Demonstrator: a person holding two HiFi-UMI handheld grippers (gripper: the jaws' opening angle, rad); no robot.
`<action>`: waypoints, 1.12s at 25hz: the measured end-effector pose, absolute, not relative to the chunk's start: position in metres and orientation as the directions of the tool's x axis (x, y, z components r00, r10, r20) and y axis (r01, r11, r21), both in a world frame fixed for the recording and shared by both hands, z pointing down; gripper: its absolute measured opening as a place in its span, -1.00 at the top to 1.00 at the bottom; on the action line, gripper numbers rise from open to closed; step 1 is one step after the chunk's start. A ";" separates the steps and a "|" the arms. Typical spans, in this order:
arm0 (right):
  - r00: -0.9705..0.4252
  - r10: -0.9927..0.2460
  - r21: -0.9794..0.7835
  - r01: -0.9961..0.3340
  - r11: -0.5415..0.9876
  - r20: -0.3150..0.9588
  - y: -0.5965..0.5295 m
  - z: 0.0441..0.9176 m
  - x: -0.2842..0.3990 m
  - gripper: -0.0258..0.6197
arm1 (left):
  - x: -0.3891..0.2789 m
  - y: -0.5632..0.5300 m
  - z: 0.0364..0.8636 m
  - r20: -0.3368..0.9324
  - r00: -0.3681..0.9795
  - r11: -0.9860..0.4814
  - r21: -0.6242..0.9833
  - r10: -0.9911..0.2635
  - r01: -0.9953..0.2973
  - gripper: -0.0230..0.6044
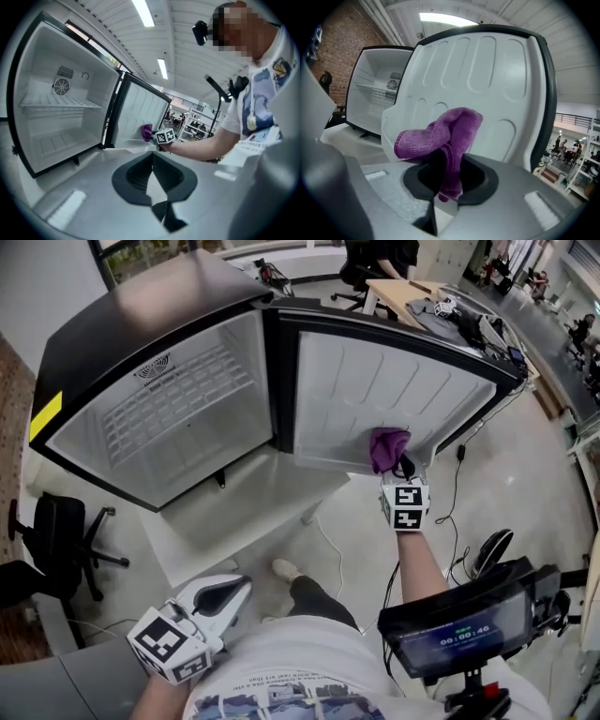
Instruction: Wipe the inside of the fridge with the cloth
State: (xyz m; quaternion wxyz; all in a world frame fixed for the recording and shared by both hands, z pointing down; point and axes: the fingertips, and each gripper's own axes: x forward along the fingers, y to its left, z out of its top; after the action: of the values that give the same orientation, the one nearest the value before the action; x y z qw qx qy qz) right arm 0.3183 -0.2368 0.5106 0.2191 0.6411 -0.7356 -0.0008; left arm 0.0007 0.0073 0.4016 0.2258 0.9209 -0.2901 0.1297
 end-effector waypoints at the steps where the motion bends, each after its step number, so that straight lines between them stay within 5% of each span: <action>1: -0.065 -0.946 0.286 -0.945 0.161 0.318 -0.234 0.509 0.326 0.71 | 0.001 0.007 0.402 0.369 0.800 -0.732 0.341 -0.473 -0.590 0.91; 9: -0.019 -0.967 0.260 -0.962 0.087 0.255 -0.215 0.486 0.345 0.71 | -0.001 0.005 0.407 0.358 0.805 -0.739 0.337 -0.473 -0.584 0.91; 28: -0.432 -0.852 0.019 -0.889 0.457 0.294 -0.235 0.501 0.138 0.71 | -0.013 0.018 0.403 0.370 0.766 -0.690 0.341 -0.527 -0.639 0.91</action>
State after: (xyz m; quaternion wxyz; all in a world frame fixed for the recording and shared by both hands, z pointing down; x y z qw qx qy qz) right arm 0.1377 -0.2354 0.5014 0.1318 0.5162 -0.8434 0.0694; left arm -0.0126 0.0182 0.4032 0.2298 0.9110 -0.3198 0.1222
